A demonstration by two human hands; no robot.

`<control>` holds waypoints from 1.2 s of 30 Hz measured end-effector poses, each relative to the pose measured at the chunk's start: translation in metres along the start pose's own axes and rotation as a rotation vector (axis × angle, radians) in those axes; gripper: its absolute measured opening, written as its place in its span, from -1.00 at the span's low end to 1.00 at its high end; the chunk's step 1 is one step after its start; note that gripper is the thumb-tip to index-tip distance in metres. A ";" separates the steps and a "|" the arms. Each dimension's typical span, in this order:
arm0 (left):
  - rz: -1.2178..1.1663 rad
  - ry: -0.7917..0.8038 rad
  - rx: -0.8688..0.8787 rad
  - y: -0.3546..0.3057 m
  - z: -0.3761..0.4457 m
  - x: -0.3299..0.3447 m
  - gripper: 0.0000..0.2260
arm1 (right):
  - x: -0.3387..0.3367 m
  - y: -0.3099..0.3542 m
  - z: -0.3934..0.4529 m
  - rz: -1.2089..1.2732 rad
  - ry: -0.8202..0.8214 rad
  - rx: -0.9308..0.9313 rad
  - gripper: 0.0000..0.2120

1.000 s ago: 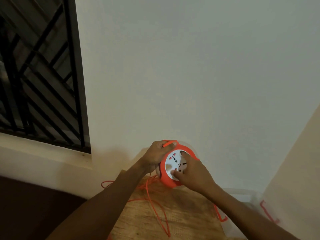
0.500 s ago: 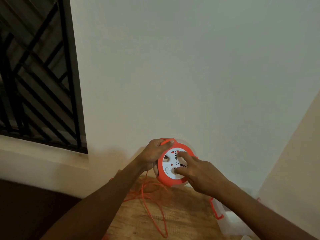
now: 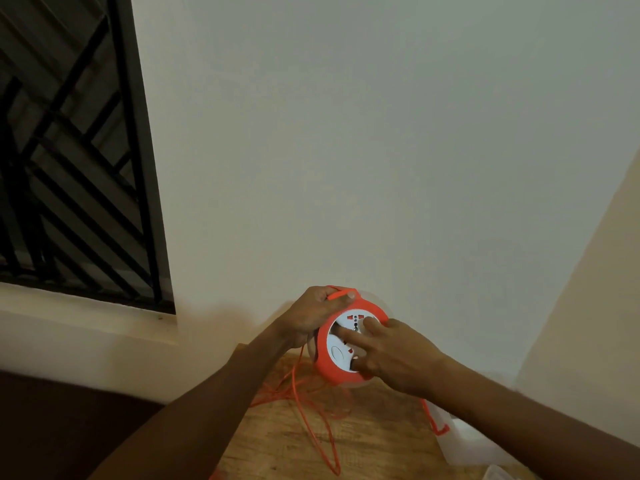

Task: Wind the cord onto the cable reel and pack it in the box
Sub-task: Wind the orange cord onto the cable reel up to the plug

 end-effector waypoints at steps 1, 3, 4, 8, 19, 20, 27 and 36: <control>0.009 -0.006 0.002 -0.001 0.000 0.000 -0.61 | 0.001 0.003 0.002 -0.021 0.013 0.032 -0.62; 0.036 -0.018 -0.001 -0.004 -0.001 -0.002 -0.63 | 0.003 0.008 0.006 -0.049 0.048 0.071 -0.56; 0.048 -0.021 0.000 -0.004 -0.001 -0.003 -0.65 | 0.004 0.010 0.008 -0.055 0.059 0.080 -0.53; 0.038 -0.033 0.012 -0.008 -0.004 -0.007 -0.70 | 0.002 0.017 0.015 -0.057 0.003 0.168 -0.47; -0.109 -0.179 0.029 -0.015 0.002 -0.001 -0.67 | -0.015 -0.006 0.021 0.279 -0.191 0.590 -0.27; -0.135 -0.198 0.033 -0.015 0.003 0.001 -0.67 | -0.017 -0.009 0.020 0.415 -0.252 0.689 -0.32; -0.153 -0.211 0.015 -0.012 0.002 0.001 -0.72 | -0.015 -0.008 0.008 0.392 -0.269 0.689 -0.42; -0.059 -0.158 0.011 -0.008 -0.005 -0.007 -0.72 | -0.004 -0.010 -0.006 0.235 -0.060 0.216 -0.43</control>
Point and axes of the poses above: each hand's wrist, its own z-axis towards the middle knuckle, its own x-axis out of the palm, y = z × x, the point moved 2 cm from there along z, towards the middle knuckle, and after that the axes turned 10 degrees about z, right-handed, at the moved point
